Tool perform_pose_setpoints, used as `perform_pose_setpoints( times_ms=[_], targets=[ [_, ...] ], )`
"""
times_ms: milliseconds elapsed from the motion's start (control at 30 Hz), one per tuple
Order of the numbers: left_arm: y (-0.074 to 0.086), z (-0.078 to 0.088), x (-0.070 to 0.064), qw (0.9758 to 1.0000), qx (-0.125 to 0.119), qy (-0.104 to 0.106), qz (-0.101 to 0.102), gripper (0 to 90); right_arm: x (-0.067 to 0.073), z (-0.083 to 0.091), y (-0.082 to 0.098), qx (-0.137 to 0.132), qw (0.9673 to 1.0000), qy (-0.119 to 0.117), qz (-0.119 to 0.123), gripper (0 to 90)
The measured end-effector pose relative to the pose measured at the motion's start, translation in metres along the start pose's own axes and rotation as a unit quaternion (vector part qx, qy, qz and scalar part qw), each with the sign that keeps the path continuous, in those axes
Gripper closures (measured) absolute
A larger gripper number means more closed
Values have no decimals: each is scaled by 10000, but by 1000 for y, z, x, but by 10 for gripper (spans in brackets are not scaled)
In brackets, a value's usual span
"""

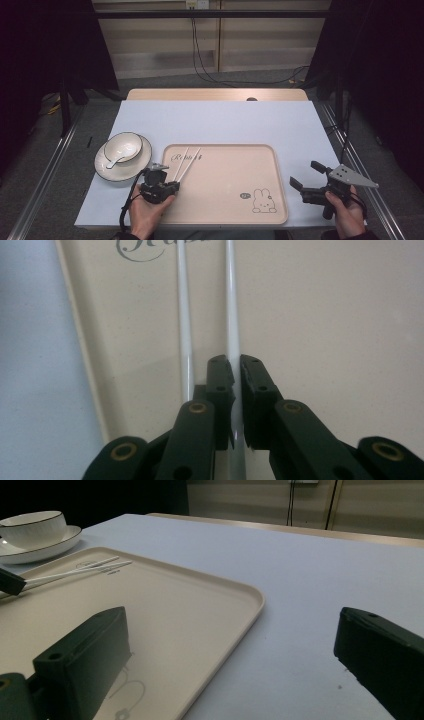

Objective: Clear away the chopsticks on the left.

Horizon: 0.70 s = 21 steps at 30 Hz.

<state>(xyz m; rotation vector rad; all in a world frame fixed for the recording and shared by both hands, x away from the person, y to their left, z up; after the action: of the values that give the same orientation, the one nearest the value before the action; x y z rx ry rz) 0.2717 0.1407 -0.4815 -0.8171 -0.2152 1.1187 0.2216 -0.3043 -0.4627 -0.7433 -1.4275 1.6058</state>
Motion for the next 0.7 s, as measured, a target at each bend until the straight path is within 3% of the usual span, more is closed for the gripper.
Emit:
perform_pose_setpoints(
  times_ms=[67, 133, 300, 533, 633, 700],
  targets=[
    [2, -2, 2, 9999, 36, 34, 93, 838, 0, 0, 1, 35, 10000, 20, -19, 10],
    [2, -2, 1, 10000, 50, 19, 22, 837, -1, 0, 0, 30, 10000, 28, -11, 10],
    [2, -3, 2, 9999, 23, 93, 98, 828, -1, 0, 0, 21, 10000, 35, -15, 10],
    [2, -3, 3, 9998, 34, 189, 44, 800, -1, 0, 0, 21, 10000, 28, -4, 10],
    [3, -2, 4, 9997, -63, 220, 45, 761, 0, 0, 0, 19, 10000, 37, -15, 12],
    [3, -1, 5, 9992, -183, 348, 54, 755, -1, 1, -1, -8, 10000, 42, -13, 14]
  ],
)
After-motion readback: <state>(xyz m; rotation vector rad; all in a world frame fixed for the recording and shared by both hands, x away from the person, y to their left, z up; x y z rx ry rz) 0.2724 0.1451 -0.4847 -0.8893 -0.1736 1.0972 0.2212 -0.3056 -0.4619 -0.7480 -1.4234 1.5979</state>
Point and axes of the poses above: each handheld gripper's, and its own axes: z roughly backward along the jaws, y roughly out of its underside, x roughly to its left, the point moved 3 cm from there along -z, roughly forward along the jaws, and after that the axes turned 8 degrees about -x, right-handed, at the moved point
